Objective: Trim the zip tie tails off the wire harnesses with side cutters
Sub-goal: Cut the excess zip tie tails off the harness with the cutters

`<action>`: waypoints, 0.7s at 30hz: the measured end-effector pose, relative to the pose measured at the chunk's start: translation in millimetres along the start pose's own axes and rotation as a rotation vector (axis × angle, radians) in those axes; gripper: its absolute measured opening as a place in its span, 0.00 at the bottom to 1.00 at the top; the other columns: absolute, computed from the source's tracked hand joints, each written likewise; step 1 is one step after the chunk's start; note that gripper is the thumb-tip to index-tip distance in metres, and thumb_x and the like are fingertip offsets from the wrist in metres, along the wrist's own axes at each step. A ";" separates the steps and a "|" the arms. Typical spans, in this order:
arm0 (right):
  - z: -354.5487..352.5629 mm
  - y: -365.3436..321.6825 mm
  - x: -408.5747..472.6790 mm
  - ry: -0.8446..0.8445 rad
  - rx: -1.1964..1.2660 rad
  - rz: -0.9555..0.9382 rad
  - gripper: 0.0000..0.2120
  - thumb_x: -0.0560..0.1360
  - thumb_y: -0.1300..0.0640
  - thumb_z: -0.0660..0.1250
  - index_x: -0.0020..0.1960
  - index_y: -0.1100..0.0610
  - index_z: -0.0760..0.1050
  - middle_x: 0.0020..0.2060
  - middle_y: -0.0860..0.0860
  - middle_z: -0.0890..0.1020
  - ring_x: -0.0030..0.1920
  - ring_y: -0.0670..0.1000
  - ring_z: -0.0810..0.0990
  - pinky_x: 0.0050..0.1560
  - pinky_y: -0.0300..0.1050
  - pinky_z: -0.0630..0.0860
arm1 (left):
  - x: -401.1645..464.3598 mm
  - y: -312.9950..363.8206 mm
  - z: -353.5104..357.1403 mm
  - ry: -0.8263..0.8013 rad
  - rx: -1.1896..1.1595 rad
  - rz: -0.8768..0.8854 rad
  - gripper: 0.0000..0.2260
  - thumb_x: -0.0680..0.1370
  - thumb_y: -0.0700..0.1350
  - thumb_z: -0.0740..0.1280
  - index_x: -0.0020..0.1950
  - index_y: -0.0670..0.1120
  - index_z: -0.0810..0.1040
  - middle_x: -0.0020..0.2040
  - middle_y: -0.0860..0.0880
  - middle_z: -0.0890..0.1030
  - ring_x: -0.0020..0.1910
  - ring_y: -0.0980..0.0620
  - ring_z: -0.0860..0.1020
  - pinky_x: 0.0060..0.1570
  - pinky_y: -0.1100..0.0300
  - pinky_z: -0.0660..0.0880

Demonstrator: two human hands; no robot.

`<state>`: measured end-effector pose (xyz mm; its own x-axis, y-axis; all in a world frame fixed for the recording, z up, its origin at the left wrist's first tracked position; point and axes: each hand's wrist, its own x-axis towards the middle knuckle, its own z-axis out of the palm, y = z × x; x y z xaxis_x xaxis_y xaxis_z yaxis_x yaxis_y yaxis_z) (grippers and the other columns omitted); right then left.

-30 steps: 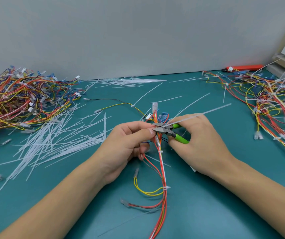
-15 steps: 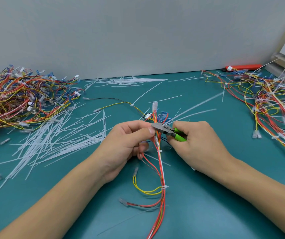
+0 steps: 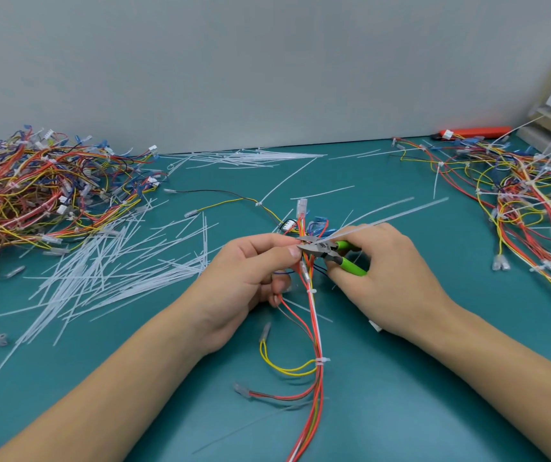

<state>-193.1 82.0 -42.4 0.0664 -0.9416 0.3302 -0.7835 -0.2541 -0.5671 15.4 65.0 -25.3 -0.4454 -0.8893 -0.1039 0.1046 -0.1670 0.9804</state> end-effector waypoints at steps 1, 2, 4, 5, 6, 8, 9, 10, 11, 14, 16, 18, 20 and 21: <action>0.2 0.3 -0.3 0.009 0.007 0.000 0.12 0.73 0.54 0.72 0.55 0.43 0.83 0.46 0.39 0.83 0.52 0.49 0.76 0.58 0.54 0.75 | 0.2 -0.4 -0.3 -0.005 0.001 0.002 0.06 0.74 0.46 0.72 0.48 0.49 0.86 0.39 0.52 0.82 0.28 0.56 0.71 0.29 0.65 0.71; 0.2 0.1 -0.3 0.013 0.009 -0.001 0.11 0.73 0.53 0.72 0.55 0.43 0.83 0.46 0.39 0.83 0.52 0.49 0.76 0.58 0.55 0.75 | 0.2 -0.8 -0.6 -0.009 0.004 0.005 0.06 0.74 0.47 0.72 0.48 0.49 0.87 0.39 0.52 0.82 0.28 0.56 0.71 0.29 0.66 0.71; 0.7 0.4 0.2 0.018 0.011 -0.006 0.10 0.72 0.50 0.69 0.53 0.44 0.83 0.44 0.40 0.83 0.50 0.50 0.76 0.55 0.55 0.76 | 0.4 -1.3 -0.7 -0.015 0.014 0.015 0.06 0.74 0.47 0.71 0.48 0.49 0.87 0.38 0.53 0.81 0.29 0.56 0.71 0.29 0.66 0.70; 0.7 0.6 0.5 0.018 0.012 -0.005 0.10 0.72 0.49 0.68 0.52 0.45 0.82 0.43 0.41 0.83 0.49 0.50 0.75 0.54 0.54 0.76 | 0.5 -1.5 -0.7 -0.017 0.017 0.018 0.06 0.74 0.47 0.71 0.48 0.50 0.86 0.37 0.54 0.81 0.29 0.56 0.71 0.29 0.66 0.70; 0.6 0.8 0.7 0.015 0.012 -0.003 0.10 0.72 0.48 0.67 0.52 0.45 0.82 0.42 0.41 0.82 0.49 0.50 0.75 0.54 0.54 0.75 | 0.8 -1.7 -0.6 -0.018 0.019 0.020 0.06 0.74 0.47 0.71 0.48 0.50 0.86 0.37 0.54 0.81 0.29 0.56 0.71 0.29 0.66 0.70; 1.0 1.5 1.1 0.012 0.000 -0.007 0.08 0.73 0.49 0.68 0.50 0.46 0.82 0.41 0.41 0.82 0.48 0.49 0.74 0.53 0.54 0.75 | 0.9 -2.1 -0.8 -0.020 0.022 0.023 0.06 0.74 0.47 0.71 0.48 0.50 0.86 0.37 0.54 0.81 0.29 0.56 0.71 0.29 0.66 0.70; 1.2 1.6 1.1 0.014 -0.004 -0.010 0.07 0.73 0.49 0.68 0.49 0.46 0.81 0.40 0.41 0.81 0.47 0.49 0.74 0.52 0.54 0.75 | 0.9 -2.2 -0.9 -0.020 0.023 0.023 0.05 0.74 0.48 0.71 0.47 0.50 0.86 0.37 0.54 0.81 0.29 0.56 0.71 0.29 0.66 0.70; 1.3 1.4 1.0 0.014 -0.004 -0.010 0.07 0.72 0.48 0.67 0.48 0.46 0.81 0.39 0.41 0.81 0.46 0.49 0.74 0.51 0.54 0.75 | 0.8 -2.2 -0.9 -0.019 0.024 0.022 0.05 0.74 0.48 0.72 0.47 0.51 0.86 0.38 0.54 0.81 0.29 0.56 0.71 0.29 0.66 0.70; 1.2 1.1 0.8 0.013 -0.001 -0.009 0.08 0.72 0.47 0.66 0.47 0.47 0.81 0.38 0.41 0.81 0.46 0.50 0.74 0.50 0.53 0.74 | 0.6 -2.2 -0.9 -0.018 0.023 0.021 0.05 0.74 0.48 0.72 0.47 0.51 0.86 0.38 0.54 0.81 0.29 0.56 0.71 0.29 0.66 0.70; 1.5 0.7 0.5 0.013 -0.010 -0.005 0.09 0.71 0.45 0.64 0.44 0.47 0.79 0.35 0.42 0.79 0.44 0.49 0.73 0.46 0.50 0.72 | 0.5 -2.0 -0.8 -0.016 0.024 0.018 0.04 0.74 0.47 0.72 0.45 0.51 0.86 0.38 0.53 0.81 0.29 0.56 0.71 0.29 0.65 0.71; 1.9 1.1 0.0 0.007 -0.023 -0.006 0.10 0.72 0.45 0.64 0.43 0.49 0.79 0.33 0.43 0.79 0.42 0.50 0.74 0.43 0.49 0.69 | 0.5 -2.0 -0.7 -0.017 0.029 0.019 0.03 0.76 0.46 0.72 0.45 0.51 0.86 0.38 0.53 0.81 0.29 0.56 0.71 0.29 0.65 0.71; 1.8 1.2 -0.1 0.002 -0.023 -0.008 0.10 0.72 0.45 0.64 0.42 0.51 0.78 0.32 0.45 0.78 0.41 0.51 0.74 0.42 0.48 0.68 | 0.4 -2.1 -0.3 -0.016 0.031 0.018 0.04 0.77 0.44 0.72 0.44 0.51 0.86 0.39 0.52 0.82 0.29 0.56 0.71 0.29 0.65 0.71; 1.7 1.2 -0.2 0.002 -0.022 -0.009 0.10 0.73 0.45 0.64 0.41 0.51 0.77 0.32 0.45 0.77 0.41 0.51 0.74 0.41 0.48 0.68 | 0.5 -1.8 0.2 -0.012 0.030 0.017 0.05 0.77 0.44 0.71 0.44 0.51 0.86 0.39 0.52 0.82 0.28 0.56 0.71 0.29 0.65 0.71; 1.7 1.2 -0.3 0.004 -0.025 -0.010 0.10 0.72 0.45 0.64 0.41 0.52 0.77 0.32 0.46 0.77 0.40 0.51 0.73 0.40 0.47 0.66 | 0.5 -1.7 0.2 -0.011 0.030 0.019 0.05 0.77 0.43 0.72 0.44 0.52 0.86 0.39 0.52 0.82 0.28 0.56 0.71 0.29 0.65 0.71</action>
<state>-193.1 81.6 -44.4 0.0718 -0.9382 0.3385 -0.7978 -0.2577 -0.5450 14.7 64.9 -27.0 -0.4534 -0.8874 -0.0836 0.0868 -0.1373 0.9867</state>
